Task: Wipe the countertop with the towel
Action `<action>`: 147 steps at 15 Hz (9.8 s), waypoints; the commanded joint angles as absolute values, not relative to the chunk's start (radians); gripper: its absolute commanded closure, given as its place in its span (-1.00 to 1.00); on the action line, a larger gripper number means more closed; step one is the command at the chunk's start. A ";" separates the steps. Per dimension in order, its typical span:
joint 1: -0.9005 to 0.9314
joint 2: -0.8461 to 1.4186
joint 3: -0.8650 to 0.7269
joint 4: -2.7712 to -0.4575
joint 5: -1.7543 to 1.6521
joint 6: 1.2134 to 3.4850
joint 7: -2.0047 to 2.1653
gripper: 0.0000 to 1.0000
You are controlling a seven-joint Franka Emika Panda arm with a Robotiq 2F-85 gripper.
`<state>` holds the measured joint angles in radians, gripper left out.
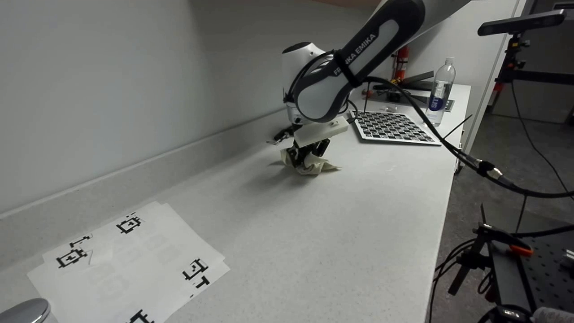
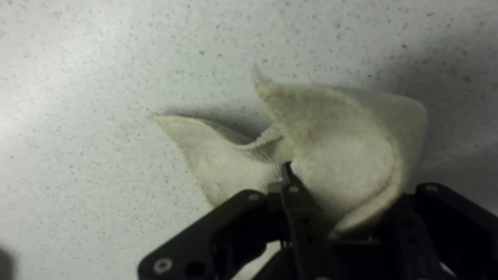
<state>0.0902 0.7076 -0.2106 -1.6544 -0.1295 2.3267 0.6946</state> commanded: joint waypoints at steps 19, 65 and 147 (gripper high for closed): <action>-0.020 0.778 -0.204 -1.523 -0.064 2.288 0.721 0.93; -0.037 0.404 -0.236 -2.078 -0.070 2.316 0.768 0.93; -0.030 0.445 -0.230 -2.028 -0.105 2.307 0.814 0.93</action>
<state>-0.0638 0.4439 -0.2655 -2.0639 -0.0927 2.3091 0.8380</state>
